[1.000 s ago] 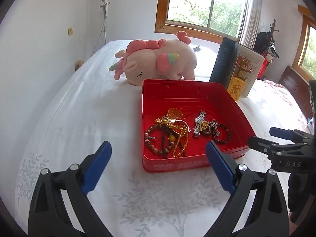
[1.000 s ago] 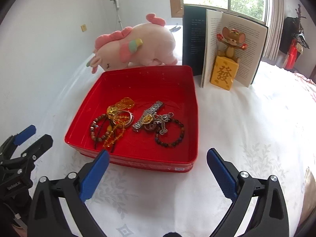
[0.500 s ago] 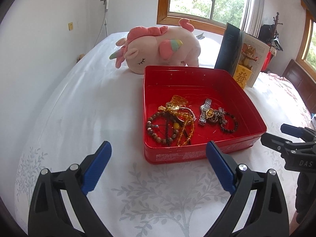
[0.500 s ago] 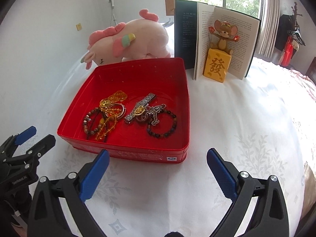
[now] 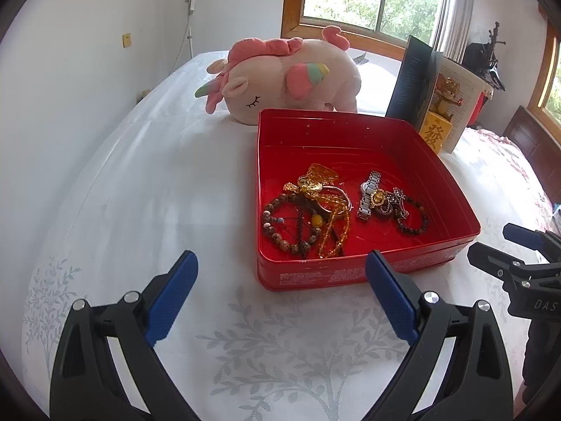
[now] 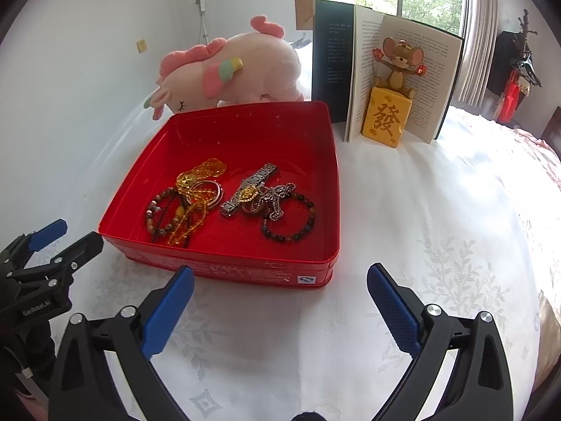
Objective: Organize jewelry
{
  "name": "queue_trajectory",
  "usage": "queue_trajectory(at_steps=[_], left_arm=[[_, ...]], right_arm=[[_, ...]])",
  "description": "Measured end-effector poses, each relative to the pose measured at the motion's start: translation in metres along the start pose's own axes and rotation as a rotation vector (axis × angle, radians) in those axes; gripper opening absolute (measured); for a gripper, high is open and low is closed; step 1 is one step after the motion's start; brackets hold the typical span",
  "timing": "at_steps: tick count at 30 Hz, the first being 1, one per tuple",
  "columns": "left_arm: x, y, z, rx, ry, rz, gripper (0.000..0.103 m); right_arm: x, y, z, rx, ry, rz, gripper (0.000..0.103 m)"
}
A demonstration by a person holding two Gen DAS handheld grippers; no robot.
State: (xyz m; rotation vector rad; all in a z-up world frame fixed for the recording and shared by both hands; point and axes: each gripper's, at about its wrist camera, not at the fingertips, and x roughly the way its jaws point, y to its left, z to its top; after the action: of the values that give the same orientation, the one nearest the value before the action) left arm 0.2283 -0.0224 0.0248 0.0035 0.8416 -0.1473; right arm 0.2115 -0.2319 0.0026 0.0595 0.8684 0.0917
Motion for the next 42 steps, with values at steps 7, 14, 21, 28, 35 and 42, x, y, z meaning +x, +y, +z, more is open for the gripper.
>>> queue_trajectory(at_steps=[7,14,21,28,35,42], left_arm=[[0.0005,-0.0004,-0.0012,0.001,0.003,-0.001,0.095],[0.0012,-0.0012,-0.0012,0.002,0.004,0.000,0.095],[0.0023,-0.0013,-0.0016,0.001,0.005,0.002,0.095],[0.0031,-0.0022,-0.0016,0.004,0.006,0.002,0.095],[0.0035,-0.0022,-0.0021,0.006,0.007,0.002,0.095],[0.0034,-0.0022,-0.0018,0.007,0.007,0.002,0.095]], right_arm=[[0.0009,0.0000,0.0000,-0.001,0.000,-0.004,0.099],[0.0018,-0.0004,-0.0002,-0.002,0.001,-0.005,0.099],[0.0026,-0.0009,-0.0004,-0.001,0.001,-0.006,0.099],[0.0028,-0.0017,0.0001,-0.003,0.002,-0.004,0.099],[0.0031,-0.0024,0.0002,-0.002,0.003,-0.005,0.099],[0.0031,-0.0021,0.0003,-0.004,0.003,-0.005,0.099]])
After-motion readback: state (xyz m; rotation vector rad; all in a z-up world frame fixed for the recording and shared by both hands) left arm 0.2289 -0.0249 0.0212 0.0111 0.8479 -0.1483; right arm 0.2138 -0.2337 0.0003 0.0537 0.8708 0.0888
